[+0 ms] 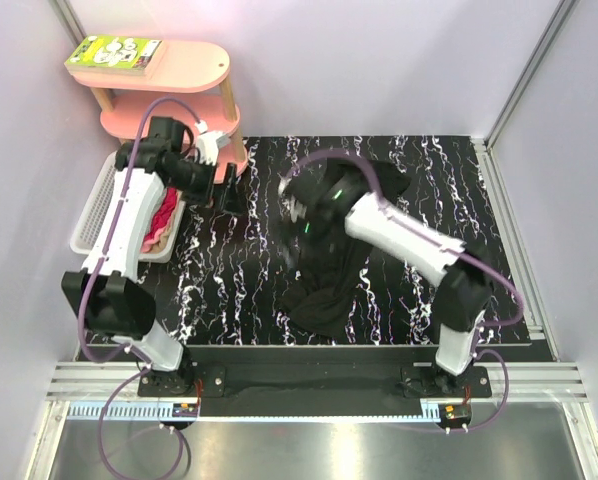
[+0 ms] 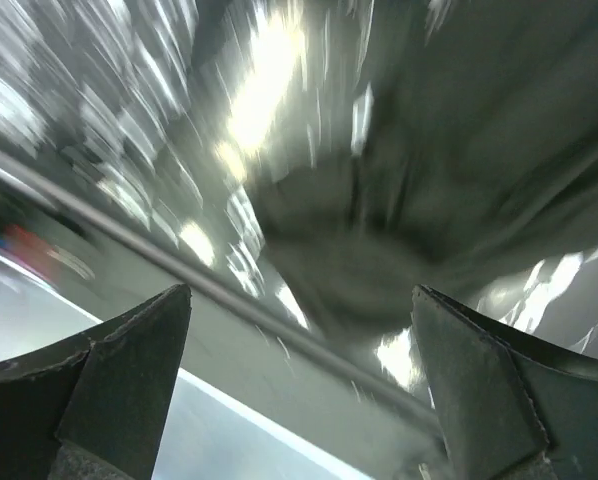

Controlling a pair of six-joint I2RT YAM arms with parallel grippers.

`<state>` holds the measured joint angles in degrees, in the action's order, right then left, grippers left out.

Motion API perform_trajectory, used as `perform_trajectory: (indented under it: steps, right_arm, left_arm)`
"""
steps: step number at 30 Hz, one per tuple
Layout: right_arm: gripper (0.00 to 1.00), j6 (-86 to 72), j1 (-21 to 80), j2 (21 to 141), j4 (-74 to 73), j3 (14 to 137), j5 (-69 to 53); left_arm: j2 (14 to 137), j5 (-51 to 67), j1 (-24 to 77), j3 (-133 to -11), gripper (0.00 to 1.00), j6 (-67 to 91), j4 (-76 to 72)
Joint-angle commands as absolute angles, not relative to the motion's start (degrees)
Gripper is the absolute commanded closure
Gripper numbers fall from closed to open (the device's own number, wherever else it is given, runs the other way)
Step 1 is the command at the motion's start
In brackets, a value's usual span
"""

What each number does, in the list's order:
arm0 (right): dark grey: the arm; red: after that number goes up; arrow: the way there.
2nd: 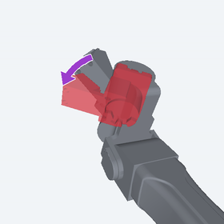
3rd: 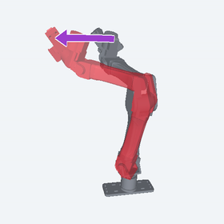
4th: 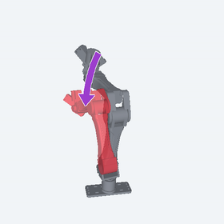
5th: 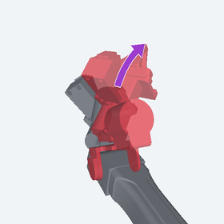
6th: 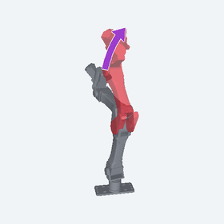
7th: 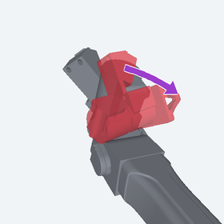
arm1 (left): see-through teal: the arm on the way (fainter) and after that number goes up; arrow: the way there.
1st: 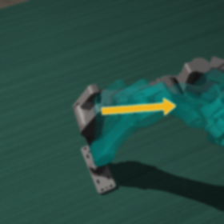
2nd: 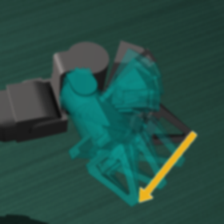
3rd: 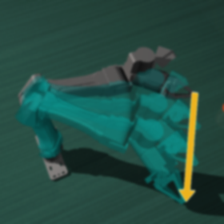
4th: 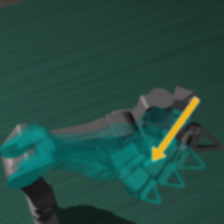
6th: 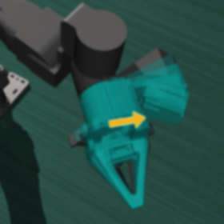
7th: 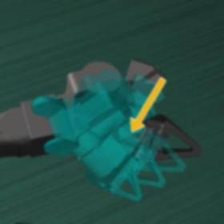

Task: Fold and stack the t-shirts
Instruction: Rotate the tshirt 60 degrees, then grab the bottom of the folded rectangular tshirt with right arm

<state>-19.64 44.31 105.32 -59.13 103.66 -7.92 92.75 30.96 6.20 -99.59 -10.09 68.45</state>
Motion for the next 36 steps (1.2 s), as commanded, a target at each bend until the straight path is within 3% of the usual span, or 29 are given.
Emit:
perform_trajectory:
  steps: [1, 7, 16, 20, 22, 32, 36]
  right_arm:
    - [0.00, -19.77, 51.38, 102.75, -68.55, 93.44, 7.29]
    - [0.00, -22.85, 60.81, 101.61, -72.60, 92.55, 11.42]
    - [0.02, -26.45, 76.01, 100.81, -66.72, 84.30, 19.31]
    - [0.08, -29.17, 79.71, 101.07, -63.20, 78.59, 22.67]
    - [0.17, -30.32, 80.33, 102.65, -61.88, 77.79, 23.81]
    - [0.22, -31.29, 81.91, 117.67, -59.94, 89.20, 29.62]
    - [0.29, -32.60, 82.00, 124.45, -61.17, 95.52, 30.06]
  left_arm:
    - [87.55, 28.04, 5.10, -95.11, 0.05, -11.07, 65.74]
    - [82.55, 24.00, 4.83, -90.62, 0.04, -11.16, 65.48]
    - [74.89, 16.96, 4.83, -84.22, 0.04, -8.79, 66.62]
    - [72.78, 11.98, 4.83, -79.81, 0.04, -10.37, 65.57]
    - [71.99, 11.25, 4.83, -78.15, 0.04, -11.25, 65.57]
    - [68.64, 15.38, 4.83, -72.69, 0.03, -14.32, 64.69]
    - [68.03, 16.34, 4.66, -72.16, 0.03, -16.78, 64.51]
